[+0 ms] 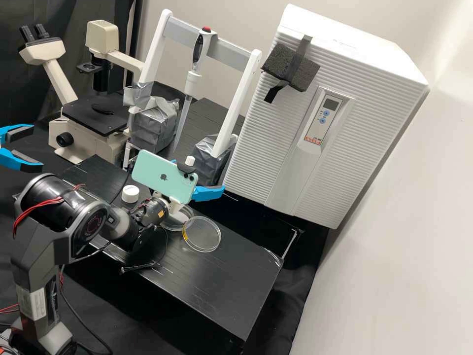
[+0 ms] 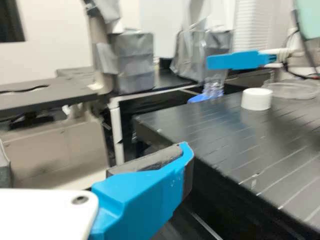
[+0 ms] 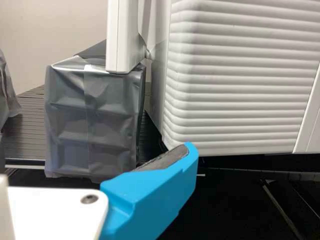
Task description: Close the bottle
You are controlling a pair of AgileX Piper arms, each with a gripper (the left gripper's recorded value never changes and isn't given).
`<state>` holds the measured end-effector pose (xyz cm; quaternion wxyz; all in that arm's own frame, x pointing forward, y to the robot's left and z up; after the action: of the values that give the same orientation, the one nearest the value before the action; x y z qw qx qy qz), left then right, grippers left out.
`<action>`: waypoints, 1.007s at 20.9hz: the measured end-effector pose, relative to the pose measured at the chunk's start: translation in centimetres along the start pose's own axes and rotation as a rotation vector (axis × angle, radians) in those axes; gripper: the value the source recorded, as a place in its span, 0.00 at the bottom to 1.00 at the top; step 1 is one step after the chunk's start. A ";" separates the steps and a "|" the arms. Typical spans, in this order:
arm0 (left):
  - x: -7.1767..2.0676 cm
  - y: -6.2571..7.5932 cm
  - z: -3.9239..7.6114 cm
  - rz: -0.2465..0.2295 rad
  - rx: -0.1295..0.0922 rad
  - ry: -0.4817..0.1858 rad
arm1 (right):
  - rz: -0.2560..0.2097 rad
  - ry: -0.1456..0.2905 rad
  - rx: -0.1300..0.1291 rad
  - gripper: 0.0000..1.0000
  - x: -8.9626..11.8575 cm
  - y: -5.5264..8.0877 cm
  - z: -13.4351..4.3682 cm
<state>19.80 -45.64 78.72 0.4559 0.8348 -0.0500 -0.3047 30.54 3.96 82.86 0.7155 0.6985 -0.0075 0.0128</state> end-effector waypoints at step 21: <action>-0.25 -0.8 0.4 -0.045 -0.039 -0.029 | 0.013 0.211 0.009 1.00 -8.5 0.7 -3.5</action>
<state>19.24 -45.34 78.06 0.4642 0.8222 -0.0320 -0.3279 21.96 7.36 83.22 0.7091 0.6964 0.0635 0.0908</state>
